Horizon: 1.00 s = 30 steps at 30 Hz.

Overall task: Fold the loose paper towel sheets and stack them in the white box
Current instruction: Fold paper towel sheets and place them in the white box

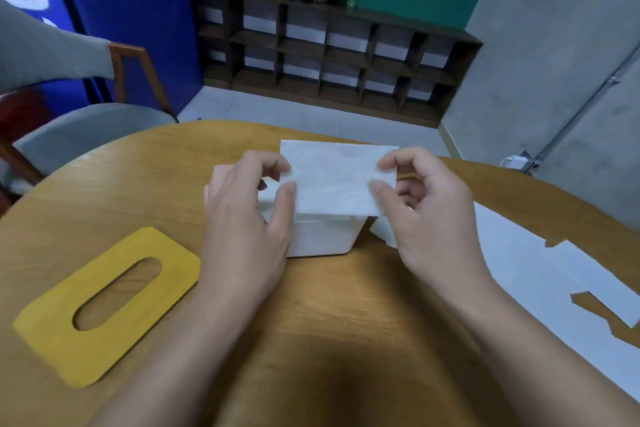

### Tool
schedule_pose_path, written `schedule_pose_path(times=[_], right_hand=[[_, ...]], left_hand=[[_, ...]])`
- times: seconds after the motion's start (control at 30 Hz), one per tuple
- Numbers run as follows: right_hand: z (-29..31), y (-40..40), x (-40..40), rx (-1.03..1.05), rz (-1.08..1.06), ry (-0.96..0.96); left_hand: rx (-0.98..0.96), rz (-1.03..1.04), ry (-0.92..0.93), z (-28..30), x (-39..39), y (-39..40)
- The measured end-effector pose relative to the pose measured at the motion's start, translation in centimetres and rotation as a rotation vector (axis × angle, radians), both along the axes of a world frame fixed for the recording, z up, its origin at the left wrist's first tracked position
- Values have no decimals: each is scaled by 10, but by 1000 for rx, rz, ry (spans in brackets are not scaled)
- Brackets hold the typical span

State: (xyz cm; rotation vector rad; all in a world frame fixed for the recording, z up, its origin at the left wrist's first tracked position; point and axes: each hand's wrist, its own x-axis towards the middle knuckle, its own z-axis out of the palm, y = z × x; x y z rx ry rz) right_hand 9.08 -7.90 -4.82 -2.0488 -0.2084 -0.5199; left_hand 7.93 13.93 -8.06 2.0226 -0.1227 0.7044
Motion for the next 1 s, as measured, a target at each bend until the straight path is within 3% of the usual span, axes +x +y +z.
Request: schedule_pose_path(times=[0.17, 0.57, 0.8, 1.0], right_hand=[[-8, 18, 41, -348, 7, 64], [-3, 24, 55, -736, 46, 229], [-3, 18, 52, -617, -2, 154], [10, 2, 21, -425, 1, 9]], left_hand=[[87, 114, 63, -8, 13, 14], [318, 245, 97, -21, 25, 20], [335, 203, 16, -18, 23, 17], [199, -45, -145, -10, 4, -13]])
